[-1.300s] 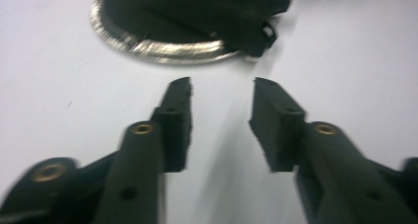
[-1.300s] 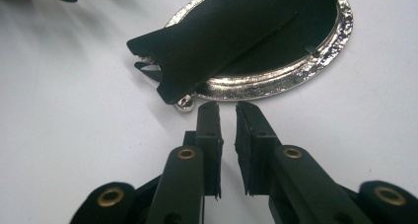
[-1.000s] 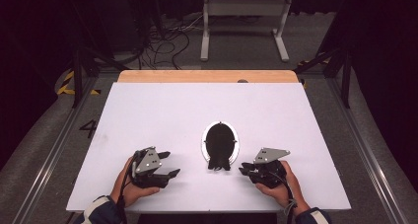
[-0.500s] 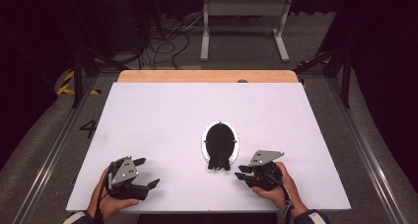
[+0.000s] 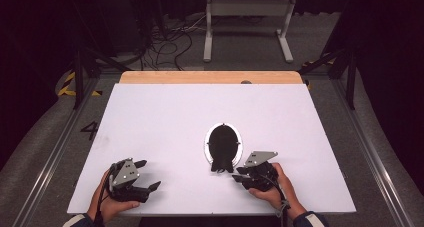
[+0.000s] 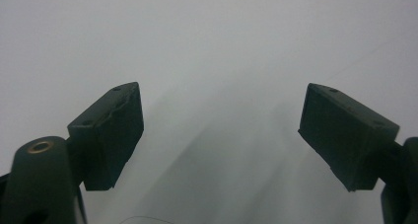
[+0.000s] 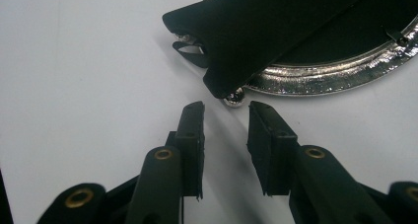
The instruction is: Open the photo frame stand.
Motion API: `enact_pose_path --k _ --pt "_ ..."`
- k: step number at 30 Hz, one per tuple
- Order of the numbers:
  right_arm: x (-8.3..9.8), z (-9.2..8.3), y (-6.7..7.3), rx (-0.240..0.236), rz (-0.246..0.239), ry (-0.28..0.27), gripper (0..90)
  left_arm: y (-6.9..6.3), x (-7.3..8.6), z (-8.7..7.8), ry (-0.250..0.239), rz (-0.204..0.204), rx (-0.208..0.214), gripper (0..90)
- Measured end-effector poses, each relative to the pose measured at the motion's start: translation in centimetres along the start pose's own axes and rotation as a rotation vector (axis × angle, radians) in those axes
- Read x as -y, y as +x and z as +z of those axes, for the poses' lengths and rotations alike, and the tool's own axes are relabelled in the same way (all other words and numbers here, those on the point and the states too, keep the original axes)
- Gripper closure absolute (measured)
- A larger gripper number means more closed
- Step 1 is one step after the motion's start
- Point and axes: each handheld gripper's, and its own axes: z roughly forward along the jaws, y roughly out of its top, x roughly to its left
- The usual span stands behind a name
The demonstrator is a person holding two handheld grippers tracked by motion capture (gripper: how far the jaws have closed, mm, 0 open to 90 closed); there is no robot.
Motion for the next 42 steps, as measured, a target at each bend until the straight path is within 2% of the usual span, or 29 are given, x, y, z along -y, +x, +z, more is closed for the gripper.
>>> enact_pose_path --k 12,20,32,34,42 --pt "-0.9 0.7 0.4 0.015 -0.018 0.014 70.4 -0.3 -0.2 0.2 0.008 0.017 0.009 17.1" --pt "-1.0 0.7 0.4 0.023 -0.02 0.019 69.0 -0.3 -0.1 0.3 0.027 0.01 0.01 16.3" --pt "-1.0 0.5 -0.5 -0.036 0.068 -0.056 69.3 -0.5 -0.3 0.6 0.028 0.011 0.024 16.2" --pt "-1.0 0.6 -0.5 -0.037 0.071 -0.058 68.7 -0.5 -0.3 0.6 0.028 0.011 0.026 16.2" --pt "-1.2 0.8 -0.3 -0.02 0.04 0.005 65.8 -0.6 -0.3 0.6 0.032 0.013 0.032 16.1"
